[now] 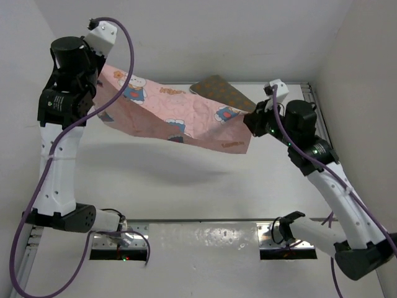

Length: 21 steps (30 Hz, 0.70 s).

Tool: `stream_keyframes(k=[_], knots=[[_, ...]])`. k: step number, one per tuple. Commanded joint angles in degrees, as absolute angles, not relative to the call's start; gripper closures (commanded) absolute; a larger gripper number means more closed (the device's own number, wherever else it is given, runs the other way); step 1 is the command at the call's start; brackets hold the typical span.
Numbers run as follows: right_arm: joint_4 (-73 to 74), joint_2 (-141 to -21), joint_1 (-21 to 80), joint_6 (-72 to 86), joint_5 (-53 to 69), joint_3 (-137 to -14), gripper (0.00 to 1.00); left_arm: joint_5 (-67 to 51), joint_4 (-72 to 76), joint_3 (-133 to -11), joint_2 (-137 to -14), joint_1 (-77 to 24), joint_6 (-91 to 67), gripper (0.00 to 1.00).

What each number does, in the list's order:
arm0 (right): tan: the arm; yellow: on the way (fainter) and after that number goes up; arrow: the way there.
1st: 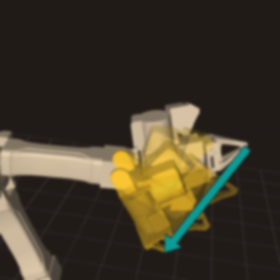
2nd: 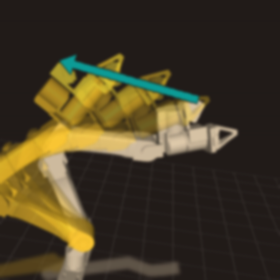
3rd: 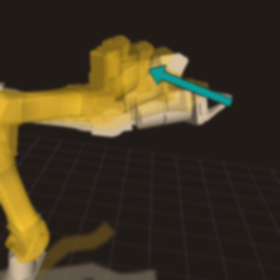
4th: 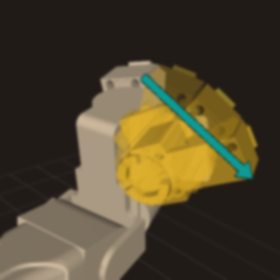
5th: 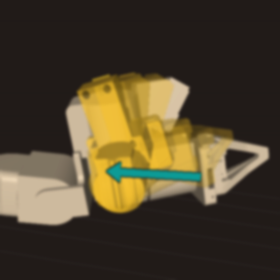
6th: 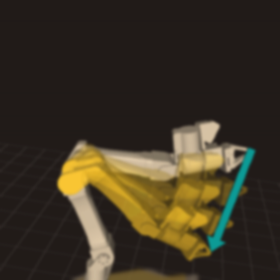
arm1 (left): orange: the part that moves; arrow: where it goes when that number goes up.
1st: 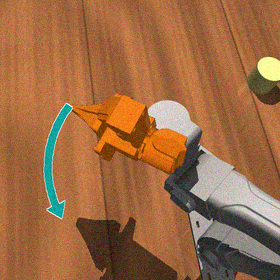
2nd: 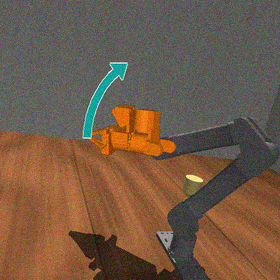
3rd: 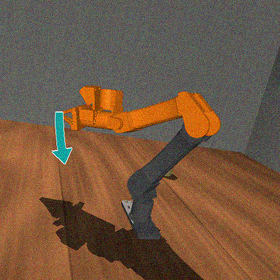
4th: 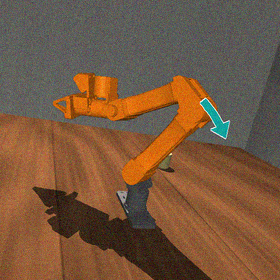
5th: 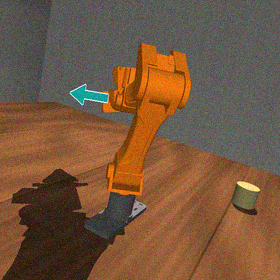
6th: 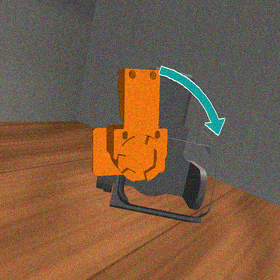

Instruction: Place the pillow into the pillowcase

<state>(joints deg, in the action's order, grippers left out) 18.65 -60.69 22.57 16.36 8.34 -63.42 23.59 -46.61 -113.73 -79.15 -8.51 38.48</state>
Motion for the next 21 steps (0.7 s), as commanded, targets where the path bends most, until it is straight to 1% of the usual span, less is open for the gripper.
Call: stream_keyframes(k=[1, 5, 8, 9, 11, 12, 13, 14, 15, 16, 17, 18, 19, 20, 21], knots=[[19.2, -56.2, 21.9, 14.9, 10.9, -64.9, 1.0, 23.5, -48.8, -116.0, -78.3, -9.1, 38.0, 1.0], [20.6, -55.6, 20.8, 14.6, 10.8, -68.9, 1.0, 14.7, -51.8, -108.5, -75.8, -9.6, 35.6, 1.0], [18.6, -59.7, 20.2, 14.9, 10.5, -73.2, 1.0, 5.6, -53.1, -100.2, -74.1, -8.1, 30.3, 1.0], [17.3, -63.2, 20.0, 15.9, 9.8, -74.4, 1.0, 0.3, -53.4, -98.5, -73.9, -7.4, 25.0, 1.0], [11.7, -67.9, 19.3, 21.3, 8.4, -77.2, 1.0, -6.0, -54.4, -93.1, -74.7, -4.3, 19.4, 1.0], [10.5, -73.9, 19.1, 25.6, 6.6, -78.4, 1.0, -12.5, -54.6, -90.7, -75.1, -2.8, 16.6, 1.0], [9.8, -77.7, 18.5, 27.8, 5.5, -82.7, 1.0, -14.8, -54.0, -88.2, -75.5, -1.2, 15.0, 1.0], [10.7, -81.8, 18.0, 30.2, 4.2, -85.4, 1.0, -17.6, -53.7, -82.8, -76.8, 2.3, 13.5, 1.0], [12.3, -91.1, 17.3, 34.8, 2.0, -92.9, 0.87, -21.7, -53.8, -80.4, -78.0, 3.6, 13.3, 1.0], [14.3, -96.3, 17.1, 36.8, 0.8, -97.6, 0.72, -23.1, -54.5, -78.2, -81.3, 4.7, 13.3, 1.0], [20.4, -101.5, 17.1, 38.8, 0.2, -102.3, 0.49, -27.2, -55.2, -74.8, -83.4, 6.9, 15.4, 1.0], [24.3, -106.6, 17.2, 41.8, -3.4, -112.7, 0.25, -29.1, -55.9, -73.3, -85.5, 7.9, 16.9, 1.0], [32.4, -116.2, 17.5, 43.0, -5.2, -118.2, 0.02, -30.7, -56.8, -71.7, -89.3, 9.0, 18.5, 1.0], [36.3, -120.5, 17.8, 43.8, -6.3, -122.9, 0.01, -31.8, -57.0, -68.6, -91.1, 11.0, 20.8, 1.0], [40.0, -123.7, 18.2, 44.9, -7.4, -130.5, 0.01, -33.5, -57.6, -67.1, -93.0, 11.9, 21.9, 1.0]])
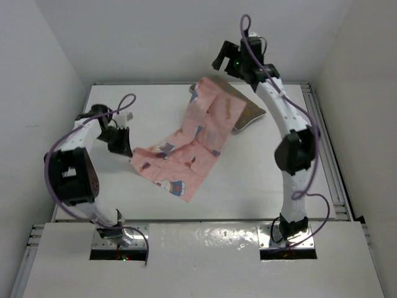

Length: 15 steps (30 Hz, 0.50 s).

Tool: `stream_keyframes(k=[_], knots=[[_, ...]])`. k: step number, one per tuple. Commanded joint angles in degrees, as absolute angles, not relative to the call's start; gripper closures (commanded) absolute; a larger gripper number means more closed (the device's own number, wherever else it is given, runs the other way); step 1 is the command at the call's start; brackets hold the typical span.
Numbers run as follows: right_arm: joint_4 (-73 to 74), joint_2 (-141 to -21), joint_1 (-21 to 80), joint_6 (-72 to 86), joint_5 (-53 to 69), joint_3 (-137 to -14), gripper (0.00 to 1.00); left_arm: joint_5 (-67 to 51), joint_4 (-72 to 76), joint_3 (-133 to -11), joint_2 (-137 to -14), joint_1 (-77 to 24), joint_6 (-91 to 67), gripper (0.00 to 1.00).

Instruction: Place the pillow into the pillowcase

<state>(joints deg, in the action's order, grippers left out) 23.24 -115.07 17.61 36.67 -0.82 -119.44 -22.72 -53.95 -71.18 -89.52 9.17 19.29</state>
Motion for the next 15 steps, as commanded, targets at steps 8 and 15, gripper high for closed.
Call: stream_keyframes(k=[8, 15], knots=[[26.1, -105.8, 21.8, 39.0, -13.3, -94.2, 0.01, -29.5, -55.6, -62.1, -98.4, 14.8, 30.6, 0.9], [18.5, -96.4, 24.8, 41.2, -9.3, -68.7, 0.44, -18.6, -54.1, -67.2, -94.2, 9.4, 33.0, 0.23]])
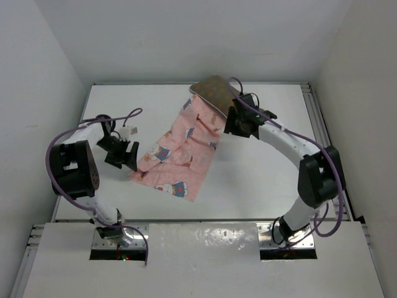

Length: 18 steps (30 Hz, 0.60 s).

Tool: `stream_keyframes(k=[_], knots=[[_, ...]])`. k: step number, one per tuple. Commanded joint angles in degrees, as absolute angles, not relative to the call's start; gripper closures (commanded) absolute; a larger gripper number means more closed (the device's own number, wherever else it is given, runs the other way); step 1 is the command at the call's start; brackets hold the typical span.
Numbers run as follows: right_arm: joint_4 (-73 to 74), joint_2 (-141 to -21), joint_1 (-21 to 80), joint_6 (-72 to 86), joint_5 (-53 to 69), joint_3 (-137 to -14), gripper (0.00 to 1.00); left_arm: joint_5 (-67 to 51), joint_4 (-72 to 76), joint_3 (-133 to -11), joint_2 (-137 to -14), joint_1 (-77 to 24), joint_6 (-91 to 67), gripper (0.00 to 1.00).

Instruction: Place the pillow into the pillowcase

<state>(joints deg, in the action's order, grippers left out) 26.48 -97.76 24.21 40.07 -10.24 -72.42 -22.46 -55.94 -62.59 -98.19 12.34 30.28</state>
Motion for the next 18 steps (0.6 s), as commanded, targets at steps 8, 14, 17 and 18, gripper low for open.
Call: stream_keyframes(k=[8, 14, 17, 18], knots=[[15.7, -102.6, 29.5, 43.9, -7.0, -69.2, 0.35, -10.0, -43.4, -83.7, -100.7, -12.0, 31.7, 0.01], [15.5, -110.5, 29.5, 46.7, -6.2, -75.3, 0.33, -7.3, -39.2, -91.5, -114.9, -19.6, 27.7, 0.0], [15.0, -113.2, 29.4, 50.2, -6.4, -75.2, 0.34, -2.1, -35.3, -92.0, -120.2, -22.3, 26.4, 0.0], [14.9, -113.8, 29.3, 51.3, -6.5, -75.1, 0.35, -0.5, -34.2, -91.5, -120.8, -22.8, 26.0, 0.0]])
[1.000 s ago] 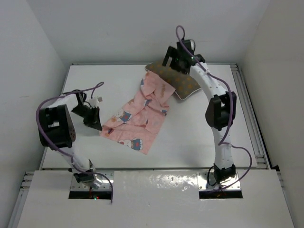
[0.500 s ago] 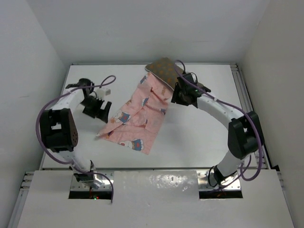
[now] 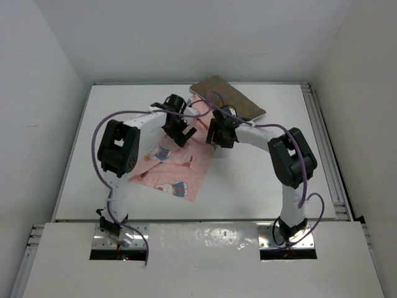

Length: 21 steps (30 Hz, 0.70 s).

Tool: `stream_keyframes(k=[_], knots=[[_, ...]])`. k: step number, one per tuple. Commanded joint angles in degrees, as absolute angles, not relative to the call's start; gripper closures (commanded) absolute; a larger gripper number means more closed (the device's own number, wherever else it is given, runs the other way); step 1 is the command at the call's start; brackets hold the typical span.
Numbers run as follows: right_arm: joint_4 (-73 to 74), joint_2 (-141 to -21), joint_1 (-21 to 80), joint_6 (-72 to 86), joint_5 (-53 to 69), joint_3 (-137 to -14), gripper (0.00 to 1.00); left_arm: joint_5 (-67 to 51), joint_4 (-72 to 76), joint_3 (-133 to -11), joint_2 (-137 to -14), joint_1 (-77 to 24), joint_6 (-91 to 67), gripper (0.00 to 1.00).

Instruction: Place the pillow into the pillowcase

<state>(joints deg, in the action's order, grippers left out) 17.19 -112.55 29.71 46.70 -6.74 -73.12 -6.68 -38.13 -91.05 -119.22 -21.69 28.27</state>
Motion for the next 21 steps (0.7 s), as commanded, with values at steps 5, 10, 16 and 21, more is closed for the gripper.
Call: stream_keyframes(k=[5, 10, 16, 21], knots=[[13.3, -118.5, 28.7, 54.0, -5.2, -77.2, 0.72, -1.3, -32.3, -91.1, -123.1, -20.6, 24.6, 0.5], [16.7, -124.5, 26.9, 51.9, -4.8, -89.3, 1.0, -6.0, -34.7, -90.2, -120.2, -15.7, 22.0, 1.0], [10.2, -130.3, 26.3, 51.6, -0.9, -106.1, 1.0, -27.4, -40.1, -84.3, -108.4, -5.1, 19.6, 0.96], [8.4, -134.8, 28.9, 50.0, 6.1, -112.4, 0.66, -39.2, -45.5, -74.1, -104.1, 6.9, 23.3, 0.48]])
